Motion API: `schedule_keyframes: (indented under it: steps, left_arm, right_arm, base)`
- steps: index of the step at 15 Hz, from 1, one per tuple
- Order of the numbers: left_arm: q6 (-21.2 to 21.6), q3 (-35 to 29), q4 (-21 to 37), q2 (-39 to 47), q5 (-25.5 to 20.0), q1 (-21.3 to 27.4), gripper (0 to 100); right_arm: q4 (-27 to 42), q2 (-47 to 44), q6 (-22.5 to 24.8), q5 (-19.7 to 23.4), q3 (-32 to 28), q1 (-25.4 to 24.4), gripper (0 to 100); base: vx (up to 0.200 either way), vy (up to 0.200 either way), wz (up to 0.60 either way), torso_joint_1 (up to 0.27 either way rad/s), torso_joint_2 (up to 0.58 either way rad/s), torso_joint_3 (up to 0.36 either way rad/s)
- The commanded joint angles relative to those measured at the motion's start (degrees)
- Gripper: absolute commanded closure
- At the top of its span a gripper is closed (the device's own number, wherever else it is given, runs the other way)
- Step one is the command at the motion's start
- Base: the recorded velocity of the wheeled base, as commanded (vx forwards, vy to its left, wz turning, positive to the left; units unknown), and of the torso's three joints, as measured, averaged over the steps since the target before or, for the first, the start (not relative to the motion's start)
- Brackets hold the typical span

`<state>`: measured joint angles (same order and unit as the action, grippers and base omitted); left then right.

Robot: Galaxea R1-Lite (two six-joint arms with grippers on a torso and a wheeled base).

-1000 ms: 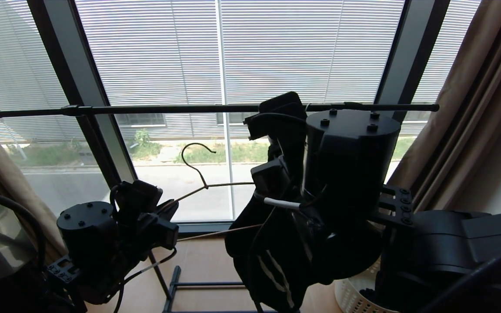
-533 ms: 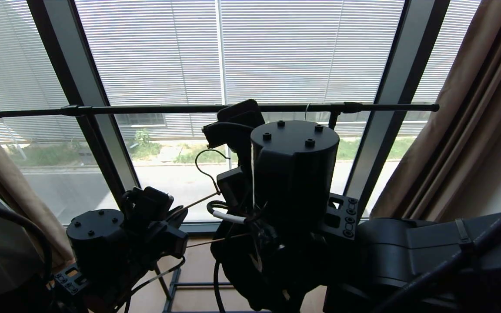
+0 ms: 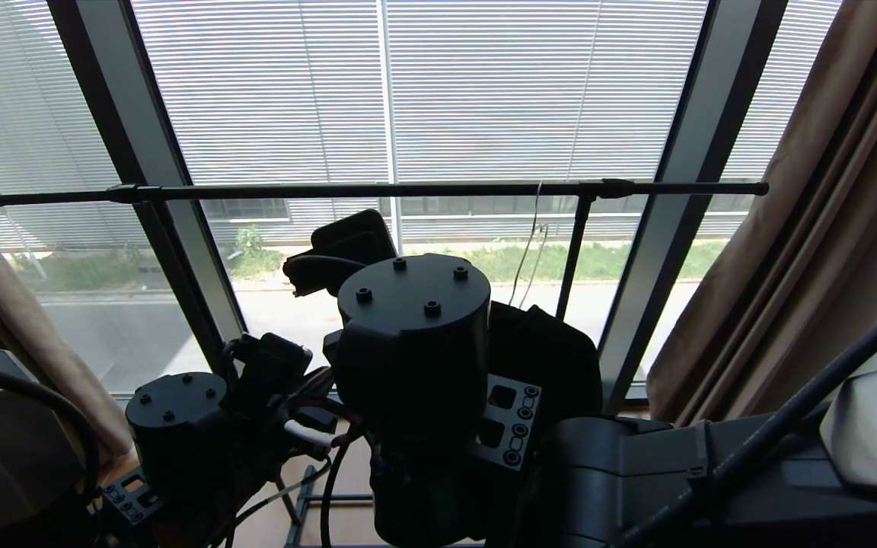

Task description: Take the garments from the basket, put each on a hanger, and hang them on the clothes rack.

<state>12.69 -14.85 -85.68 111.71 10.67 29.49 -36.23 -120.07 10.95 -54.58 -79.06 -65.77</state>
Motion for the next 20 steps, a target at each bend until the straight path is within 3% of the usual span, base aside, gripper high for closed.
schedule_keyframes:
  steps: [1, 6, 15, 16, 20]
  left_arm:
    - [0.05, 0.43, 0.07, 0.52, -0.03, 0.75, 100]
    - [0.05, 0.43, 0.07, 1.40, 0.41, 1.01, 100]
    - [-0.39, -1.68, -0.02, 0.96, 1.55, -2.86, 100]
    - [-0.39, -1.68, -0.11, 0.96, 1.46, -2.95, 100]
    - [-0.39, -2.20, -1.60, 1.05, 1.46, -3.74, 100]
  right_arm:
    - [-0.16, -0.35, -0.22, -0.09, -0.49, -0.06, 100]
    - [-0.16, 0.18, -0.84, -0.88, -0.92, -0.06, 100]
    - [-0.24, 0.97, -1.98, -2.38, -0.13, 0.11, 100]
    - [-0.24, 0.97, -2.07, -2.38, 0.22, 0.20, 0]
    - [-0.33, 2.64, -2.07, -2.38, 2.85, 0.11, 0]
  base:
    - [0.000, 0.000, 0.00, 0.000, 0.00, 0.000]
    - [0.000, 0.000, 0.00, 0.000, 0.00, 0.000]
    - [0.000, 0.000, 0.00, 0.000, 0.00, 0.000]
    - [0.000, 0.000, 0.00, 0.000, 0.00, 0.000]
    - [0.000, 0.000, 0.00, 0.000, 0.00, 0.000]
